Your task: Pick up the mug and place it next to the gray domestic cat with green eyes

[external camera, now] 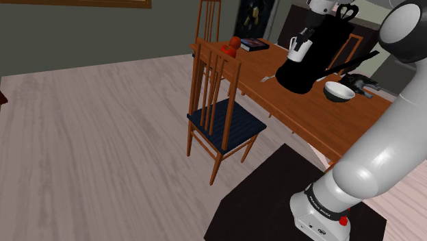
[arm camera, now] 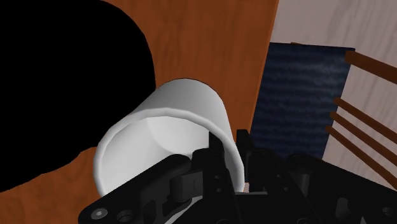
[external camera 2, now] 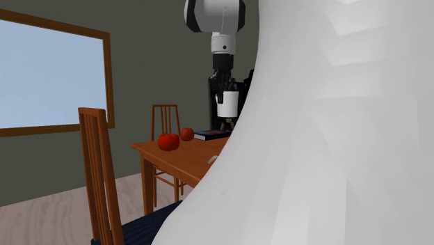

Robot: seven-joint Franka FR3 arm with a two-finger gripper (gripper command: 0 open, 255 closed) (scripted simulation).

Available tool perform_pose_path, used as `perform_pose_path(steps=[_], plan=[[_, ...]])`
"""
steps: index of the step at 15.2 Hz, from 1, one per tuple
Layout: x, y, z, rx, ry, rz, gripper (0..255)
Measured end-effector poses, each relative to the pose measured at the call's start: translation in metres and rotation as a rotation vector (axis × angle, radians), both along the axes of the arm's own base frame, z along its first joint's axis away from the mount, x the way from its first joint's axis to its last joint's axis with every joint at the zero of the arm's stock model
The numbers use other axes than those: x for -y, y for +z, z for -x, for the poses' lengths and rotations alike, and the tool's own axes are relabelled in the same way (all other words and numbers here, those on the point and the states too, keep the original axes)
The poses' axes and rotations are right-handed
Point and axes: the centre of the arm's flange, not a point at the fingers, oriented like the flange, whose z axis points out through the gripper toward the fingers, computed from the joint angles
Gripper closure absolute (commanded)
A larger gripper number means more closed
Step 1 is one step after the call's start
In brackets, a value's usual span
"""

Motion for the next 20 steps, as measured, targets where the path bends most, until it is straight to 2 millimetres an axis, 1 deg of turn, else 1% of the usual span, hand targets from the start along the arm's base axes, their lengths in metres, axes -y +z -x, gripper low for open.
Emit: perform_pose_path(steps=[6, 8, 11, 13, 15, 18, 20], plan=[[0.0, 0.03, 0.0, 0.0, 0.0, 0.0, 255], [0.01, 0.033, 0.014, 0.0, 0.0, 0.0, 255], [0.031, 0.034, 0.042, 0.0, -0.001, 0.0, 255], [0.05, 0.036, 0.066, 0.0, -0.002, 0.0, 255], [0.059, 0.036, 0.089, 0.0, -0.001, -0.001, 255], [0.084, 0.034, 0.115, 0.0, -0.002, 0.0, 255], [0.095, 0.035, 0.141, 0.0, -0.001, -0.001, 255]])
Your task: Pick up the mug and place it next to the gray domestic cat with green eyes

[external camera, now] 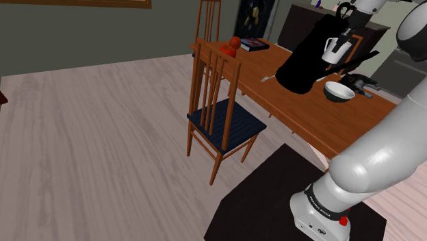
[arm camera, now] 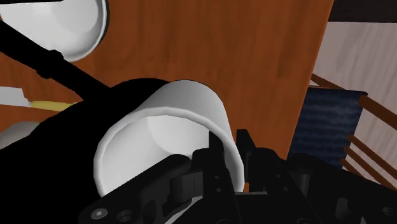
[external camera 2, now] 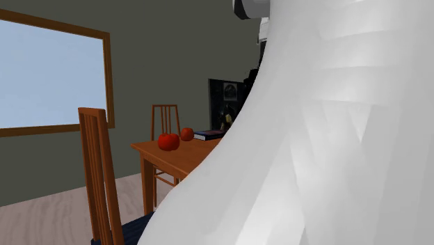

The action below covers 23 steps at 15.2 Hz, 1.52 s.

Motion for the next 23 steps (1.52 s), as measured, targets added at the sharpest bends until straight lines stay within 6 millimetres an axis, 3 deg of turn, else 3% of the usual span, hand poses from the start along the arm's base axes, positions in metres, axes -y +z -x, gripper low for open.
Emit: perform_pose_path(steps=[14, 23], plan=[[0.11, -0.002, 0.154, -0.001, -0.002, 0.001, 255], [0.172, -0.001, 0.241, 0.0, 0.0, 0.0, 255]])
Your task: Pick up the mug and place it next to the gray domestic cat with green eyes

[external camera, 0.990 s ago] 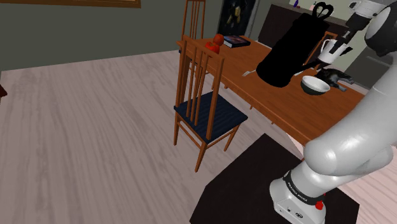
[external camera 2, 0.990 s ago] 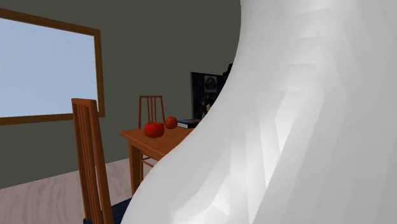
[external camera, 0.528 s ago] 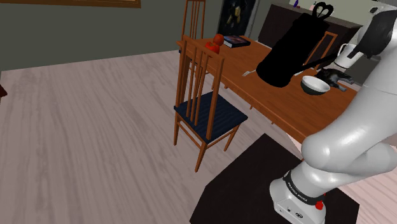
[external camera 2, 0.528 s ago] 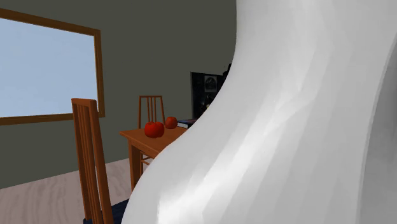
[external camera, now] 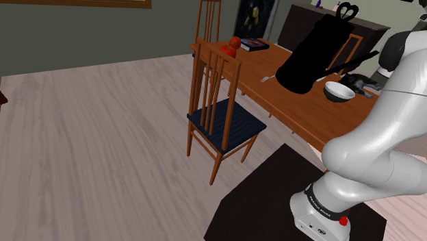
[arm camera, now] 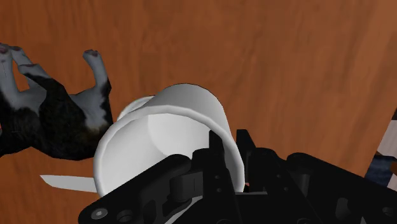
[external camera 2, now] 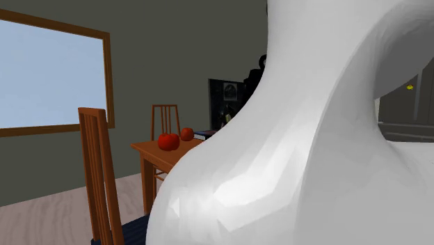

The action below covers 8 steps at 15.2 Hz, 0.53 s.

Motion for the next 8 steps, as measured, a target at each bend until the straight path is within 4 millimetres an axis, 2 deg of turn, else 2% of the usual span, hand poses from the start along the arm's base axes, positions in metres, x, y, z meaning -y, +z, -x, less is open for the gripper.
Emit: perform_pose_path(steps=[8], plan=[[0.001, -0.04, 0.006, 0.001, 0.001, 0.0, 255]])
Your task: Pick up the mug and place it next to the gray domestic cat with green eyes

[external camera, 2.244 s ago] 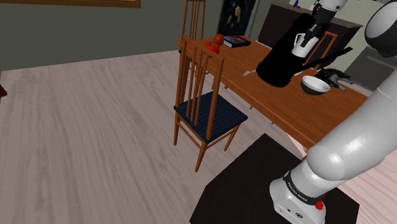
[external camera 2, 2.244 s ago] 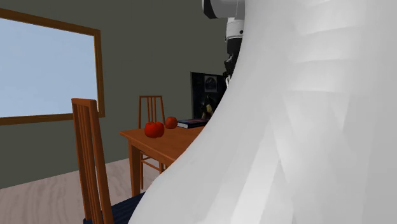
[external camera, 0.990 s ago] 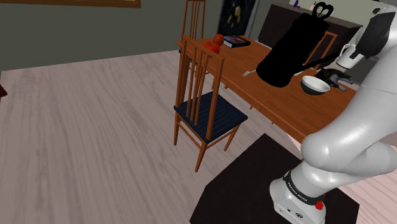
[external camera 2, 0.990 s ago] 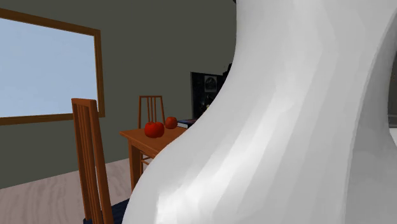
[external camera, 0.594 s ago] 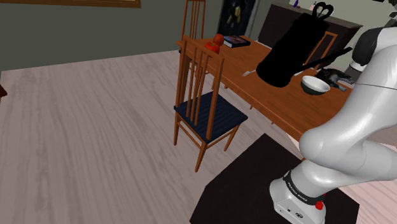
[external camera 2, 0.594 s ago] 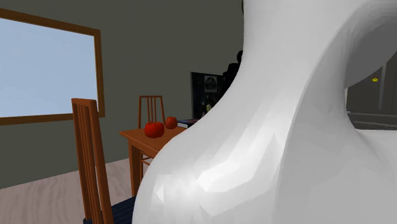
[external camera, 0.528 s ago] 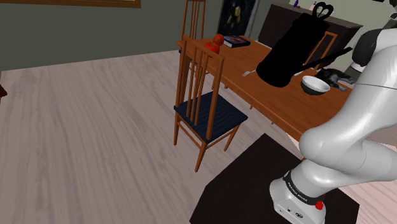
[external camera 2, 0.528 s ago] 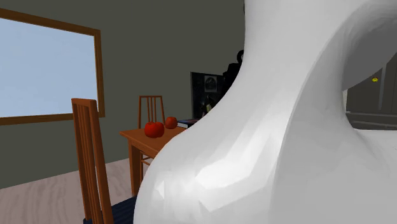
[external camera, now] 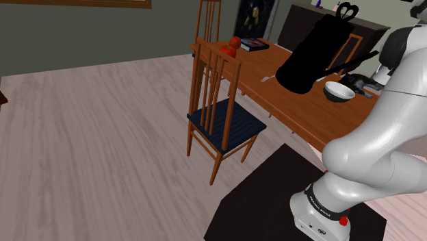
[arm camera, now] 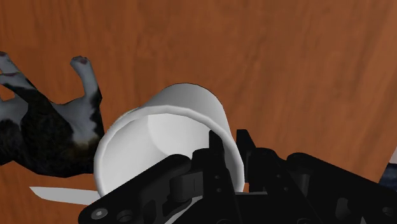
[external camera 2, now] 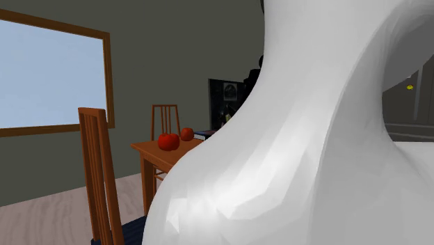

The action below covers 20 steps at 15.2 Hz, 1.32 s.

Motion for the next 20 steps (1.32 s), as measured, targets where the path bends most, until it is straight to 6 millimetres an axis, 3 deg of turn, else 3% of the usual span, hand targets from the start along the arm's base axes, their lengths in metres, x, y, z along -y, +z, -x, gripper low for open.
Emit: perform_pose_path(steps=[20], plan=[[0.002, -0.105, 0.001, 0.0, 0.0, 0.0, 255]])
